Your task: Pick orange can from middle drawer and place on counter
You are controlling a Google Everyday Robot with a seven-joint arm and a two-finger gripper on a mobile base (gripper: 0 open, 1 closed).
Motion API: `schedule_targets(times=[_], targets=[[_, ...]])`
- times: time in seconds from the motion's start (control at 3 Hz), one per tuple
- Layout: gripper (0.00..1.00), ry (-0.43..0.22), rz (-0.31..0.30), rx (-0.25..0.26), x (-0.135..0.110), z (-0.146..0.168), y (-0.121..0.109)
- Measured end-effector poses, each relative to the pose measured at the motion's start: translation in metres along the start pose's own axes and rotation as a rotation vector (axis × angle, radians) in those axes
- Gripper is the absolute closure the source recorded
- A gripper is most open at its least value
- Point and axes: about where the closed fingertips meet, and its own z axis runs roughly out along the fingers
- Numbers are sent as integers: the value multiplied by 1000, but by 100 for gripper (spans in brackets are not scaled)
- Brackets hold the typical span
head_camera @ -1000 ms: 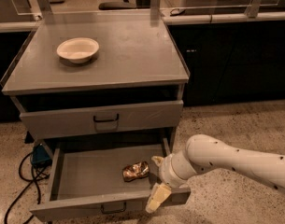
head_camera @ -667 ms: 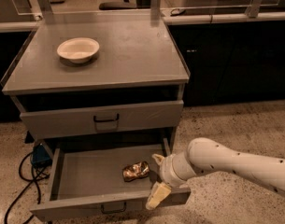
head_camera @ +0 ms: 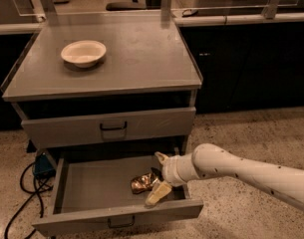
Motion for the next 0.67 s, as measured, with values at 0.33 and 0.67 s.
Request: schedule_targets(times=[0.33, 0.67], targets=[[0, -4, 5, 2, 1, 2, -2], [0, 71, -6, 51, -2, 6, -12]])
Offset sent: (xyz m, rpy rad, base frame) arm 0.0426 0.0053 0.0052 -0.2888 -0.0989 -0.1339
